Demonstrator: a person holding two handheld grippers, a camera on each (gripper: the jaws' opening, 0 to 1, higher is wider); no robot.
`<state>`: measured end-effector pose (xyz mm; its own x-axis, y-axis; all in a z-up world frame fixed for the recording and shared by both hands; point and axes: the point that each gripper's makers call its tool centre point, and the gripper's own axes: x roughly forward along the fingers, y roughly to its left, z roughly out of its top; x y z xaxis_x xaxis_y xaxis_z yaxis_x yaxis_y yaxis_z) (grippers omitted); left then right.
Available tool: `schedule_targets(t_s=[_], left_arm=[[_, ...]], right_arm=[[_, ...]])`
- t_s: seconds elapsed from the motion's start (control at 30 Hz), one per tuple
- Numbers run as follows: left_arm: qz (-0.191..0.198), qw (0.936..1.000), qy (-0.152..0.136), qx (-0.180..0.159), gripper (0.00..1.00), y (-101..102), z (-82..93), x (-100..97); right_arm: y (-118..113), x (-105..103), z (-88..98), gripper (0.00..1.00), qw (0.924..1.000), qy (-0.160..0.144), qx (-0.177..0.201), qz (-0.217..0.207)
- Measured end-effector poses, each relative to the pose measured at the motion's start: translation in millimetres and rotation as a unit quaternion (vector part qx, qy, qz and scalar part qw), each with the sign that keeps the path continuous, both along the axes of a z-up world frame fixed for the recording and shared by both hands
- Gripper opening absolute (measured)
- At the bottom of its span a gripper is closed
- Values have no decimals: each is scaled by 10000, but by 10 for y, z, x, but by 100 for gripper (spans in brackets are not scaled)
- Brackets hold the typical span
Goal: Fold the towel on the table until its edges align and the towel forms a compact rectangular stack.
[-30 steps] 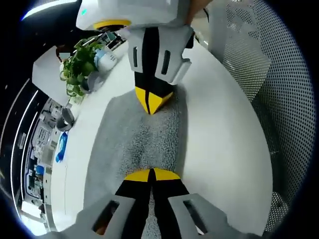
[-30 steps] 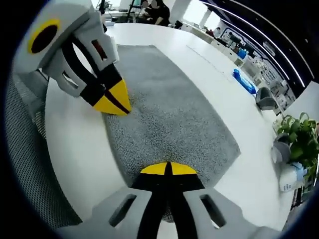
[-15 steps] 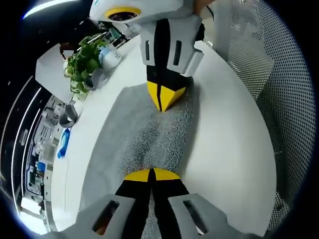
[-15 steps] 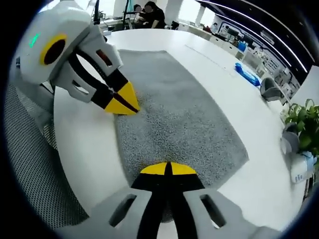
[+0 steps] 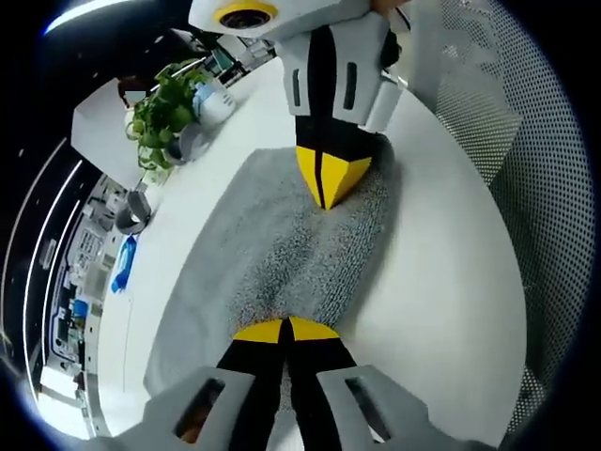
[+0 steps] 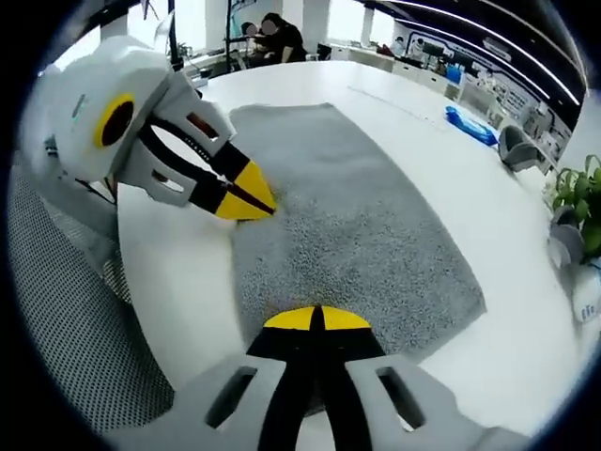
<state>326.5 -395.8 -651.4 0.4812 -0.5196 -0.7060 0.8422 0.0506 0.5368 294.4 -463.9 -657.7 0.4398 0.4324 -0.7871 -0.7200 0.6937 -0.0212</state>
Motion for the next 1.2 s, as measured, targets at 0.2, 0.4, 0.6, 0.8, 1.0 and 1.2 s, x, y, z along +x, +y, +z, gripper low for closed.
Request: schedule_targets(t_s=[0.2, 0.4, 0.6, 0.8, 1.0, 1.2], left_arm=[[77, 10000, -17, -1, 1, 38, -4, 31], [155, 9999, -36, -5, 1, 73, -5, 57], [224, 9997, -37, -33, 1, 99, -7, 79], [312, 9995, -28, -83, 1, 123, -7, 101], [348, 9993, -69, -93, 1, 144, -3, 119], [388, 9992, -76, -95, 1, 165, -6, 136]], right_arm=[[101, -76, 4, 0, 9988, 249, 417, -14], [203, -138, 3, 0, 9975, 358, 603, 116], [363, -232, 8, 0, 9921, 605, 1071, 234], [423, -258, 11, 0, 9909, 646, 1141, 293], [600, -351, 14, 0, 9867, 780, 1335, 501], [715, -408, 14, 0, 9840, 827, 1424, 676]])
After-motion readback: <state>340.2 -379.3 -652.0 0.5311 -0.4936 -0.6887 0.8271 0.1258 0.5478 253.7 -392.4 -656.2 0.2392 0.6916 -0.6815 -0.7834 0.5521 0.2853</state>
